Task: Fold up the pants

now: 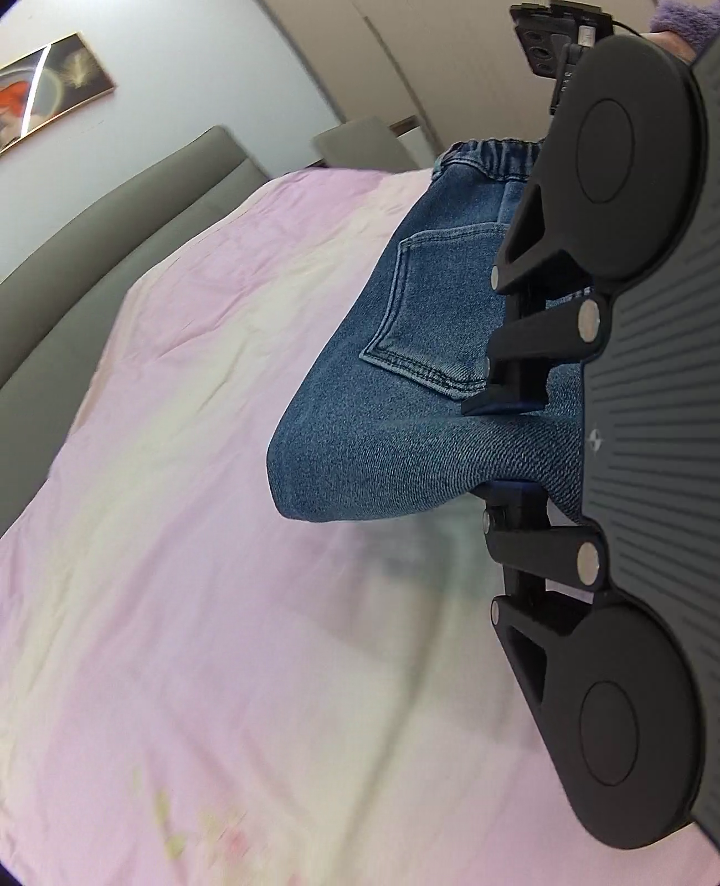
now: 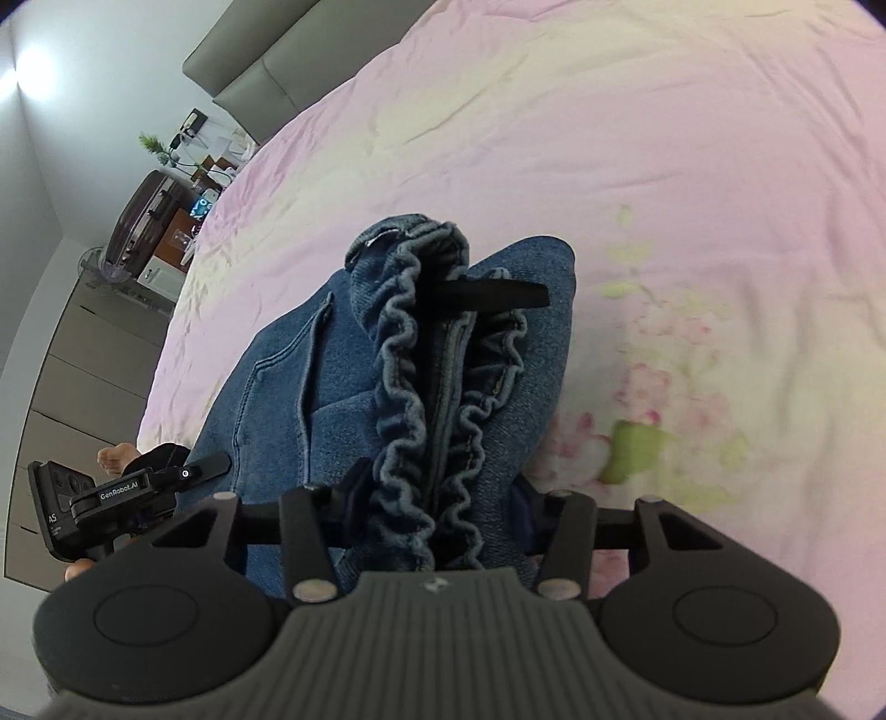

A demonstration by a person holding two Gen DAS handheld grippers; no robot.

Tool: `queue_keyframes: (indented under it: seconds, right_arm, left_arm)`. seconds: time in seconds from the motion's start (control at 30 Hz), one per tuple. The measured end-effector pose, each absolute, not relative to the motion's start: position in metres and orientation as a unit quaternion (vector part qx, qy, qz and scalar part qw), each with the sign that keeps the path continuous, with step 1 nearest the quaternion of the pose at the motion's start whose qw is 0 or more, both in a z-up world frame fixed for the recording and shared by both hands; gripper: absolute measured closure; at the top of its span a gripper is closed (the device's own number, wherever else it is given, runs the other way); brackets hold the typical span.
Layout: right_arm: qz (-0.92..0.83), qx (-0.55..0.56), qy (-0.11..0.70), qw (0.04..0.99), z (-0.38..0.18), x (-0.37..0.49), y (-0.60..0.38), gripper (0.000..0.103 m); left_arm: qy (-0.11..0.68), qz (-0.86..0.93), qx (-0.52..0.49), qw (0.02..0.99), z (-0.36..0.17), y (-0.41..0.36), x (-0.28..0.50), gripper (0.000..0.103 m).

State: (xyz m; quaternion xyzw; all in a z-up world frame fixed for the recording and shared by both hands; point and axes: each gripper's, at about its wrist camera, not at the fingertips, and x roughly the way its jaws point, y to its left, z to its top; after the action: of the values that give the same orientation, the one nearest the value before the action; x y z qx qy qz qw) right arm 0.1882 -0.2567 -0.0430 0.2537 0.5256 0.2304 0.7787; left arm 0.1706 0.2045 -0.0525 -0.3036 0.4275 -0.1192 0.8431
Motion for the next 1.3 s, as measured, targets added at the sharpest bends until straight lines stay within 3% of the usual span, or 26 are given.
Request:
queue_keyframes:
  seconds: [0.27,0.6,0.87,1.03,1.3]
  right_arm:
    - [0.256,0.275,0.515,0.77,-0.062,0.227,-0.162,0.057]
    - [0.234,0.29,0.541,0.754,-0.114,0.24,-0.116,0.056]
    - [0.21,0.276,0.55,0.759,-0.131,0.25,-0.091,0.049]
    - [0.188,0.26,0.555,0.767,-0.125,0.251,-0.086,0.034]
    - [0.173,0.13,0.502,0.837,-0.056,0.237,-0.083,0.031]
  left_arm:
    - [0.408,-0.059,-0.278,0.868,-0.048,0.266,0.197,0.08]
    - [0.43,-0.059,-0.247,0.866,-0.092,0.287,0.221,0.079]
    - [0.45,-0.031,-0.189,0.872,-0.105,0.278,0.219,0.066]
    - [0.426,0.026,-0.137,0.894,-0.09,0.255,0.207,0.048]
    - [0.367,0.053,-0.03,0.928,-0.018,0.199,0.168,0.045]
